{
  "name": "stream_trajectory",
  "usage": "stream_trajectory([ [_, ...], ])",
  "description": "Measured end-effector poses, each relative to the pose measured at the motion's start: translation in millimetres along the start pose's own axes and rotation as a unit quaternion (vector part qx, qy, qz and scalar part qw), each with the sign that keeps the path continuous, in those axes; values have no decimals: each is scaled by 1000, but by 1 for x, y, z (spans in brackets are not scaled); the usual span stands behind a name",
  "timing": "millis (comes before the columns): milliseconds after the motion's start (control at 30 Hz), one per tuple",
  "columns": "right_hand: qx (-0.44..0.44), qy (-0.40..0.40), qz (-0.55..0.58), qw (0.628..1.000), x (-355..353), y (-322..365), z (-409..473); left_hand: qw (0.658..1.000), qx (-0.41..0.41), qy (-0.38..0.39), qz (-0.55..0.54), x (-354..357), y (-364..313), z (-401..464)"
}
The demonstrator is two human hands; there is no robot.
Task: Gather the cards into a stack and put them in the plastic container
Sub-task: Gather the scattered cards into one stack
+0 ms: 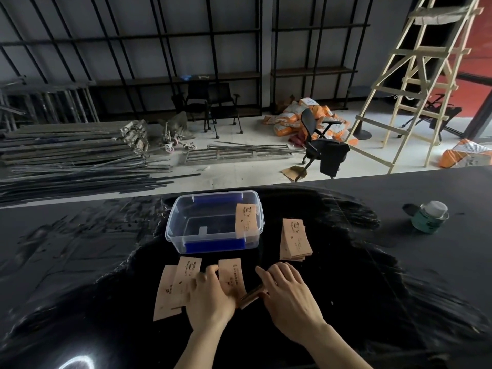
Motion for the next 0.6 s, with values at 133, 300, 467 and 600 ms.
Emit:
stream_trajectory([
  [133,-5,15,-6,1000,-4,0,5,999,9,33,-5,5,-4,11],
  [300,2,31,16,999,-7,-1,15,966,19,96,-240,-3,5,19],
  [467,34,20,93,995,-4,5,20,940,124,137,-288,-32,-5,28],
  [600,30,3,87,996,6,14,24,932,184,200,-240,-33,-23,24],
])
Point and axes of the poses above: each hand's wrist, its own z-axis towards the middle knuckle, its own x-axis out of the palm, y = z × x, the point moved 3 cm from there along z, towards the middle knuckle, and after that the axes turned 6 degrees about -z, right-handed, at the moved point
